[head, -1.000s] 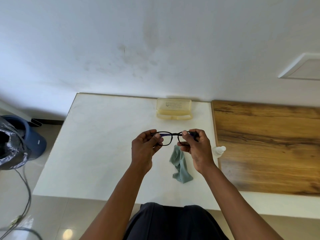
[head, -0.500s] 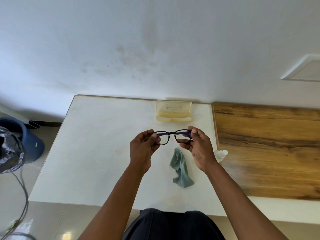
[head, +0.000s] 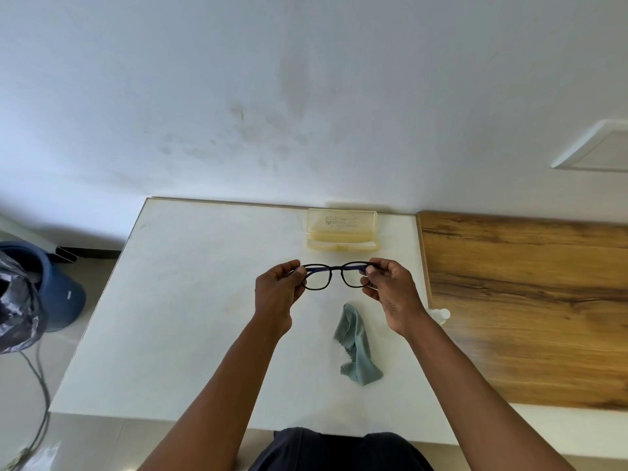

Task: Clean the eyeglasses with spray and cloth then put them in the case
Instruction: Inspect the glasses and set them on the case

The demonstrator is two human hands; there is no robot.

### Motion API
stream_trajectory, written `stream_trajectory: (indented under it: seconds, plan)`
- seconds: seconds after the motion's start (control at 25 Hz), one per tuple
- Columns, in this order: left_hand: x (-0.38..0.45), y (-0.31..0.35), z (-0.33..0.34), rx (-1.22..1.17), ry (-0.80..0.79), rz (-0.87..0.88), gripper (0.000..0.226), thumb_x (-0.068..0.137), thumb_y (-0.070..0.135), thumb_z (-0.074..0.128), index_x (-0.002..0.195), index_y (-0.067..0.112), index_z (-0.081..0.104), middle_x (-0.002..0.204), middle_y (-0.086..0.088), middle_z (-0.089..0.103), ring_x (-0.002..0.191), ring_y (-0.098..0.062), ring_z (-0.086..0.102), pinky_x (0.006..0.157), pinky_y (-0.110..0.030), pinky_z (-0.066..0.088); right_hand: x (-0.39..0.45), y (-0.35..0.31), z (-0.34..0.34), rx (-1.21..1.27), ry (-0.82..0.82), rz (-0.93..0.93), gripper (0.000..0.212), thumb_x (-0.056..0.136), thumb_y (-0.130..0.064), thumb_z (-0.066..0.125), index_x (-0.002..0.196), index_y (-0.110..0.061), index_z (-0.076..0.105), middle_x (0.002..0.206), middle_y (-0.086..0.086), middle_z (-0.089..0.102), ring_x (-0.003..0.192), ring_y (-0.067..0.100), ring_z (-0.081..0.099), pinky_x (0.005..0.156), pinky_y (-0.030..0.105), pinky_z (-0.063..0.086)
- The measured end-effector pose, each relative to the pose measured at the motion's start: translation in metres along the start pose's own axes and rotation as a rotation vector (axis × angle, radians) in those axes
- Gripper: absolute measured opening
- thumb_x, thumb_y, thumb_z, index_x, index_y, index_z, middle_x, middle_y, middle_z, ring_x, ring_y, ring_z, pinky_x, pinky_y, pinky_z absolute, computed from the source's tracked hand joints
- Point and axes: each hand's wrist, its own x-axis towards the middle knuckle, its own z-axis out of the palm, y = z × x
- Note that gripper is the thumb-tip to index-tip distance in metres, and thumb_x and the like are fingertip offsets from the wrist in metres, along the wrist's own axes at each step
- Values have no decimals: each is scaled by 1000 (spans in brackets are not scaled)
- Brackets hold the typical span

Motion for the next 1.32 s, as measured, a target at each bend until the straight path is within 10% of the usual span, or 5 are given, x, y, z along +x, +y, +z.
stream_trajectory:
  seconds: [0.76,1.04,1.32]
  plan:
    - [63,31,45,309,112,160,26,81,11,68,107,10,66,97,-5,66,90,-16,58,89,-32,48,76,-45,7,-289,158,-57,22,84,-10,64,106,-5,64,97,4,62,95,18,55,95,41,48]
    - [82,27,46,465,115,155,29,80,14,70,108,9,66,104,-10,69,96,-24,63,77,-24,45,87,-40,6,-433,171,-109,33,83,-6,63,116,-6,61,110,11,66,92,18,56,73,27,42]
    - [84,18,42,545,88,178,30,78,7,70,108,9,65,100,-11,70,91,-23,63,74,-26,47,85,-32,5,-626,187,-203,37,83,-4,62,119,-7,59,109,14,67,106,27,58,84,27,43]
